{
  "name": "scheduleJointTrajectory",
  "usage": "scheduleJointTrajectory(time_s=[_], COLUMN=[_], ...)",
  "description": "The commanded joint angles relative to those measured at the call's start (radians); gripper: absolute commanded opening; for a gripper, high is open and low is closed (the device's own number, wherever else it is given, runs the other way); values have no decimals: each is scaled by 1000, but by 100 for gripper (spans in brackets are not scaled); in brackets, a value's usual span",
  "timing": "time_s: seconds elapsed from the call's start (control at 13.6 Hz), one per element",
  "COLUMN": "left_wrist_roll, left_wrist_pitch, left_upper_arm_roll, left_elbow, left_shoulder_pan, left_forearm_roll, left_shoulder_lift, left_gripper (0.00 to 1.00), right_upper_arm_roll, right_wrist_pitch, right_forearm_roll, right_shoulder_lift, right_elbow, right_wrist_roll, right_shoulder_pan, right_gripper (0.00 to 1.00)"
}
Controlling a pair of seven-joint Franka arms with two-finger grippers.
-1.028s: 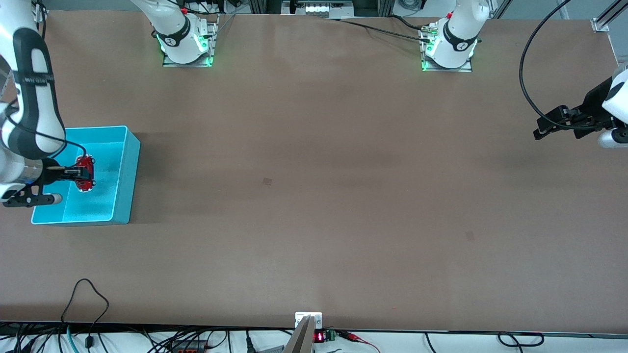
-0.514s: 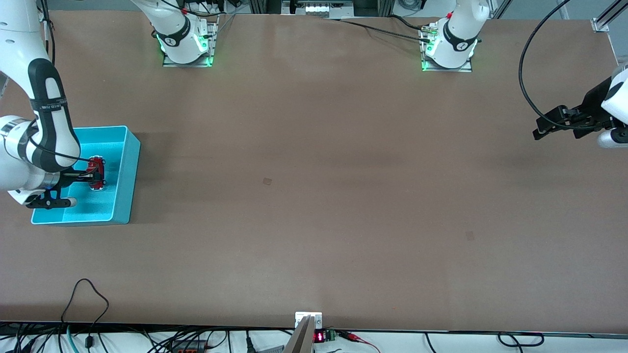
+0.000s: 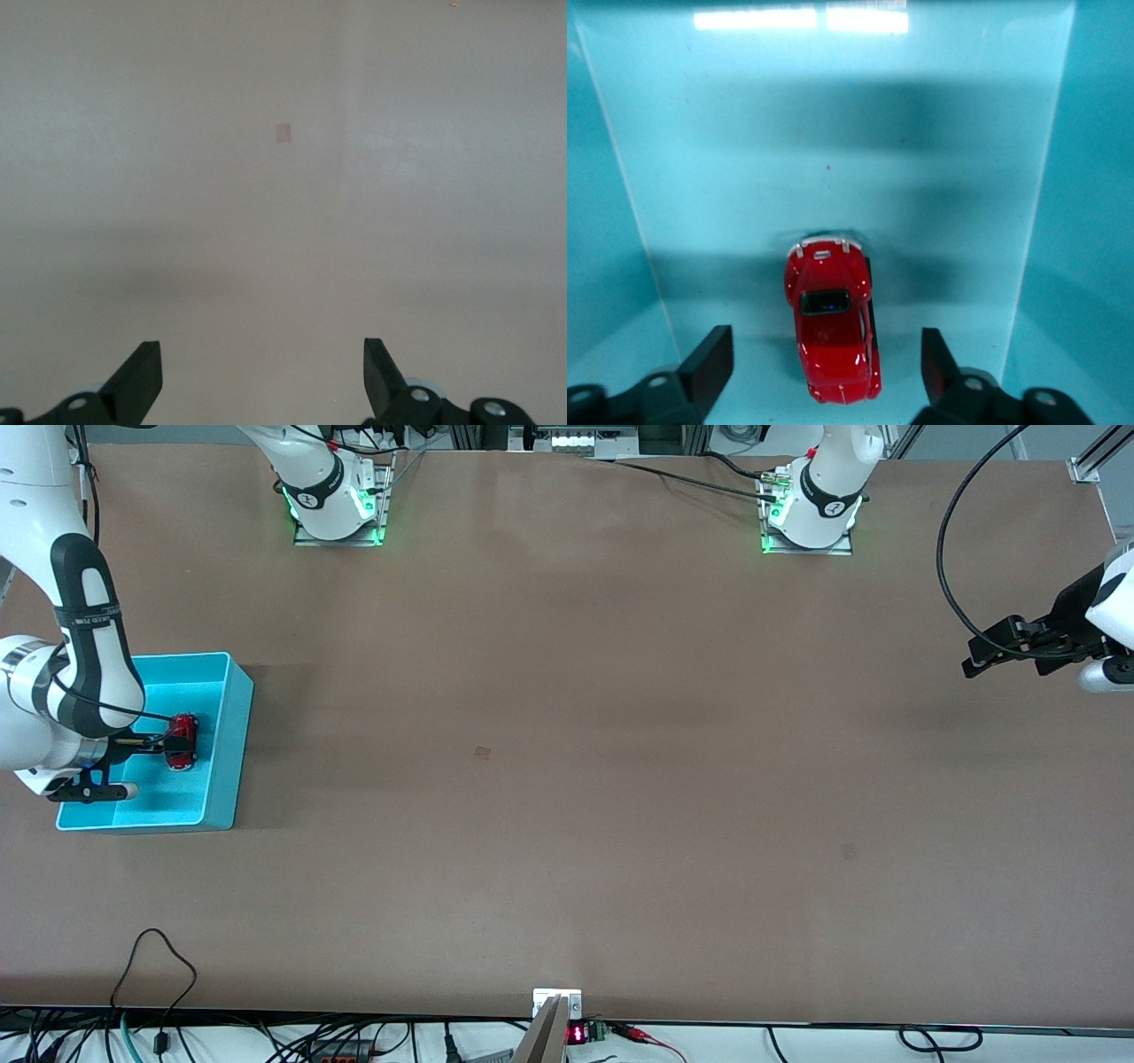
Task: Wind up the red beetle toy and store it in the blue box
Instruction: 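Raise the right gripper out of the blue box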
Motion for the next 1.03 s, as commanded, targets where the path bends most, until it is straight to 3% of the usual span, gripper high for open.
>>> scheduleJointTrajectory(time_s=[0.0,0.22,0.44,0.66,0.95], left_wrist_roll=[2,2,2,2,2], left_wrist_pitch=[-11,-11,-8,-8,-8], left_upper_arm_roll=[-3,-3,-3,-3,-3], left_elbow=[11,11,11,11,11], left_shoulder_pan=[-2,-1,-1,-1,-1], left_forearm_roll=[22,22,22,22,22], left_shoulder_lift=[-4,-4,-4,-4,-4], left_gripper=[100,100,100,100,100], right_upper_arm_roll=[10,16,16,93,193], right_wrist_pitch=[-28,-50,-190,-377,-504], right_forearm_roll=[4,11,11,-19,-67], right_shoulder_lift=[-84,-166,-210,-255,-380], right_elbow=[24,62,160,268,271], right_wrist_roll=[-3,-6,0,49,195], right_shoulder_pan=[8,20,62,65,68], right_gripper=[100,100,100,100,100])
